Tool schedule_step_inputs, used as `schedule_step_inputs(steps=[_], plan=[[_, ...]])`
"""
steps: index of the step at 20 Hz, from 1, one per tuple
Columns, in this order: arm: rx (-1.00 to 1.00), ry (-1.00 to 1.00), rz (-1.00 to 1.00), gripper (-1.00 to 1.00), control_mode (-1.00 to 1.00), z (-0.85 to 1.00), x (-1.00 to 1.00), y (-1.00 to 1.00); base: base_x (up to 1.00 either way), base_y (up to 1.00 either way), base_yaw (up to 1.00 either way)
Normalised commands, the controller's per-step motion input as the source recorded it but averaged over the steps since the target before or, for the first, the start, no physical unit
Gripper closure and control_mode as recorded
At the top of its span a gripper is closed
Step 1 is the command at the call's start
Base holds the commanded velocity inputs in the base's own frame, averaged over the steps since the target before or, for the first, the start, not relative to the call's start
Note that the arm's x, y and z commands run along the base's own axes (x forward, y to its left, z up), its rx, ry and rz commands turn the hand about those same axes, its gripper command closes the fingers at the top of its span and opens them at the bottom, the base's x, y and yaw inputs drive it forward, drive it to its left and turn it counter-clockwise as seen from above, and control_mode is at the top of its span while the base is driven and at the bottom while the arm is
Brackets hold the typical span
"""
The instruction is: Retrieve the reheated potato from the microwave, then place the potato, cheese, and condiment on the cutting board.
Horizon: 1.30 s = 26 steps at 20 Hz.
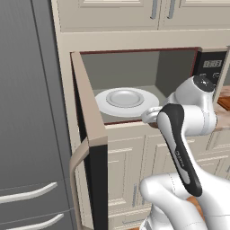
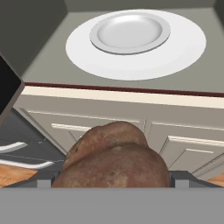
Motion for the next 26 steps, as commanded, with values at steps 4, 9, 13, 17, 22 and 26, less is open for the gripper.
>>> schedule_step_inputs(steps=[4,9,13,17,22,26], plan=[[0.0,0.0,0.0,1.0,-1.0,0.0,0.0,0.0,0.0,0.0,0.0],[0.0,0.0,0.0,1.0,-1.0,0.0,0.0,0.0,0.0,0.0,0.0],[0.0,0.0,0.0,1.0,-1.0,0.0,0.0,0.0,0.0,0.0,0.0],[0.0,0.0,0.0,1.0,1.0,0.0,0.0,0.0,0.0,0.0,0.0],[0.0,0.0,0.0,1.0,1.0,0.0,0.0,0.0,0.0,0.0,0.0],[0.0,0.0,0.0,1.0,1.0,0.0,0.0,0.0,0.0,0.0,0.0]])
